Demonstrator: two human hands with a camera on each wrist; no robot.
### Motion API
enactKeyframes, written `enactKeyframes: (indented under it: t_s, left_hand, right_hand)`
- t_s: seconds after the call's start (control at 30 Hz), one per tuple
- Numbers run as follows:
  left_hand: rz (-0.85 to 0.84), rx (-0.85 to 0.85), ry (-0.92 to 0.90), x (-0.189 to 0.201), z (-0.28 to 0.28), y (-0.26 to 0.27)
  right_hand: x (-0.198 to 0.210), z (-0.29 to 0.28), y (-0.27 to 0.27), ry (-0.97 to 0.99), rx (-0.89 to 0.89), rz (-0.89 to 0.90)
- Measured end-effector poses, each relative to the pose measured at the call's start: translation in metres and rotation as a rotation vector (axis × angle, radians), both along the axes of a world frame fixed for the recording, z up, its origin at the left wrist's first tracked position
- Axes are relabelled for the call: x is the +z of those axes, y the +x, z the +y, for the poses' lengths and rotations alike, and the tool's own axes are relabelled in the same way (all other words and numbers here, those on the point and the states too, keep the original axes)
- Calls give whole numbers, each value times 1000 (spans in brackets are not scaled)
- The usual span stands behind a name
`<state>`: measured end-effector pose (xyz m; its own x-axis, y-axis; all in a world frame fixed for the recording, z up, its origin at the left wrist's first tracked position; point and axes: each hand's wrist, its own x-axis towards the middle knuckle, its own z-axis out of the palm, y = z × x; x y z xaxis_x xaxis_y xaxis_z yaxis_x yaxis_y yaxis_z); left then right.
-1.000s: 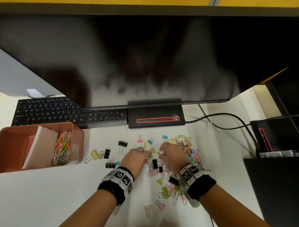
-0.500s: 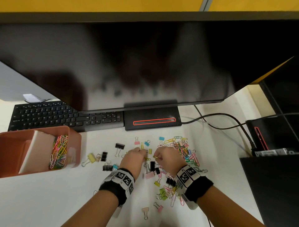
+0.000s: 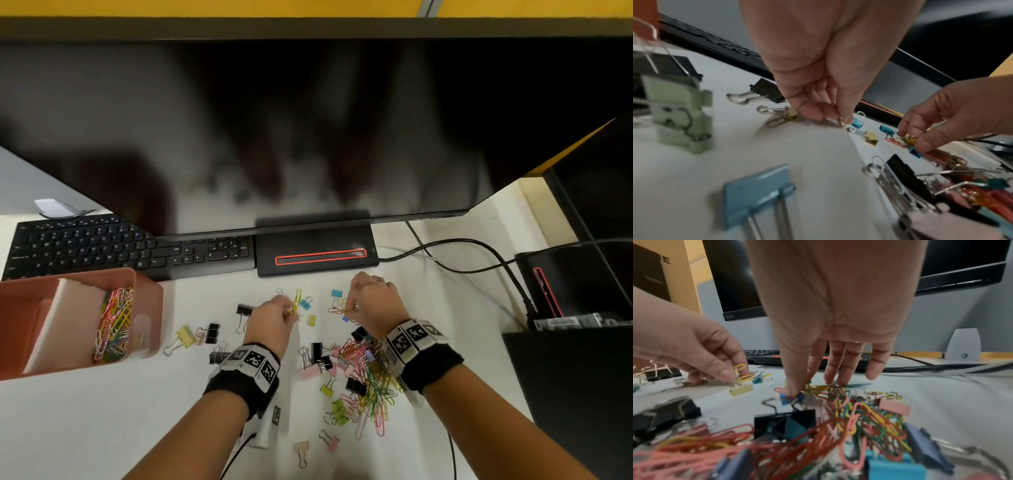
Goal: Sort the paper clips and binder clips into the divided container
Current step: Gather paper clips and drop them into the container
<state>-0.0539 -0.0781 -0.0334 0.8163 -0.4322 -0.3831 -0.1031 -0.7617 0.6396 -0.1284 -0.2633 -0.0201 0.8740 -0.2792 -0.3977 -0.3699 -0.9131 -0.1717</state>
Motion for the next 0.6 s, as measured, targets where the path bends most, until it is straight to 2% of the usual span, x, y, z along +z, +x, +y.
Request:
enactKeyframes:
  t_s: [0.2, 0.3, 0.43, 0.6]
  left_hand:
    - [-56, -41, 116, 0, -8, 7]
    - [-98, -155, 245, 0, -12, 16]
    - [-54, -259, 370, 1, -17, 23]
    - [-145, -301, 261, 5, -4, 15]
  right_hand:
    - [3, 4, 5, 146, 27, 77]
    - [2, 3, 1, 240, -5, 100]
    - [2, 4, -4, 310, -64, 79]
    - [5, 4, -7, 295, -1, 114]
